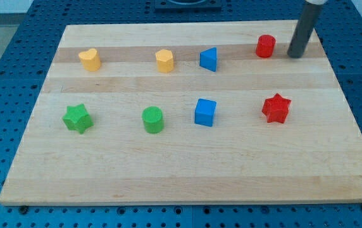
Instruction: Move the blue triangle to the yellow hexagon
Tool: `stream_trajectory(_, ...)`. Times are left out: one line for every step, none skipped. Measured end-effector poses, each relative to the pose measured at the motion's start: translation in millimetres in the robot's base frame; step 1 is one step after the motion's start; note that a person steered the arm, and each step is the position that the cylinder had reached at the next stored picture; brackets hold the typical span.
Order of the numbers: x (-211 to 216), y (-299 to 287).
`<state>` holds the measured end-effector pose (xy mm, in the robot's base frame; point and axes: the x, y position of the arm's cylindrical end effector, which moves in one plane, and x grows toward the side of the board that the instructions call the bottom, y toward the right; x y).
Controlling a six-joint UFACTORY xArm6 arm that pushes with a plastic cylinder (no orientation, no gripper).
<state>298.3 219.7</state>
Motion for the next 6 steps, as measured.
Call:
stream_trajectory(-23,-63)
stream_trajectory(-22,-133)
stream_trajectory(-22,-92)
stream_trajectory(-10,-72)
stream_trajectory(17,-130)
stream_trajectory(15,-197)
